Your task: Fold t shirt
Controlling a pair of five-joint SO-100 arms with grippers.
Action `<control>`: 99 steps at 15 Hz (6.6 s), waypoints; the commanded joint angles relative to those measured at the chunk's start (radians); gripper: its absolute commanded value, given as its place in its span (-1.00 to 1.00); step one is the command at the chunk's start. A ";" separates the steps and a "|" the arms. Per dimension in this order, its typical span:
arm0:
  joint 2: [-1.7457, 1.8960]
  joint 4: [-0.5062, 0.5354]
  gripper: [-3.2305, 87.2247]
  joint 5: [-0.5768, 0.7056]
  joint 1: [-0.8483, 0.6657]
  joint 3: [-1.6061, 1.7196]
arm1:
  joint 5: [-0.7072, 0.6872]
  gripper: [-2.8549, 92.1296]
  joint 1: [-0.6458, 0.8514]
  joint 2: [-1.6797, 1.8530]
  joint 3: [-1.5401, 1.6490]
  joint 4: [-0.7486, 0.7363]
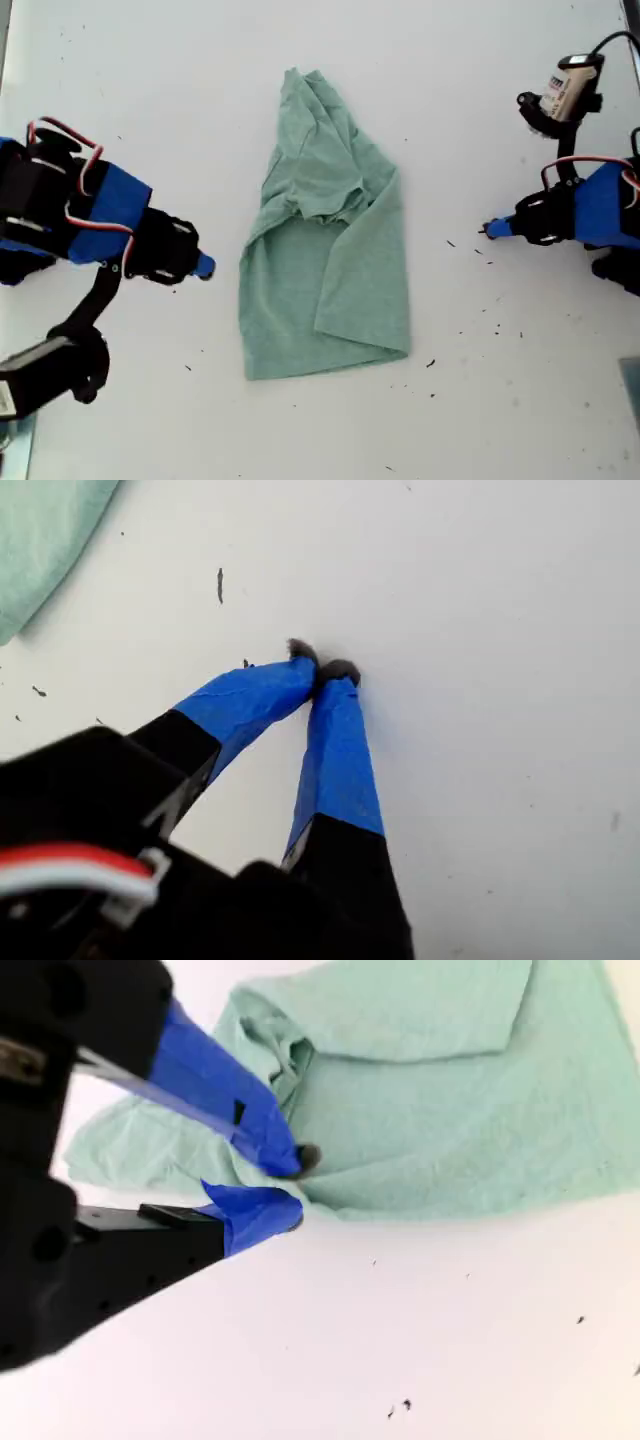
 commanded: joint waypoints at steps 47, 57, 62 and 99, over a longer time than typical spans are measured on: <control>0.555 -0.440 -0.93 -0.014 -0.135 0.732 | -0.021 -0.89 0.005 0.103 0.037 0.043; 1.118 -0.483 -0.93 -0.201 -0.097 1.307 | 0.028 -0.89 -0.051 0.034 -0.078 0.005; 0.112 -0.249 -0.49 -0.141 0.141 0.143 | 0.107 -0.64 -0.284 -1.183 -1.252 0.078; -0.528 -0.244 -0.93 0.121 0.055 -0.637 | -0.051 -0.92 -0.367 -1.779 -1.987 0.081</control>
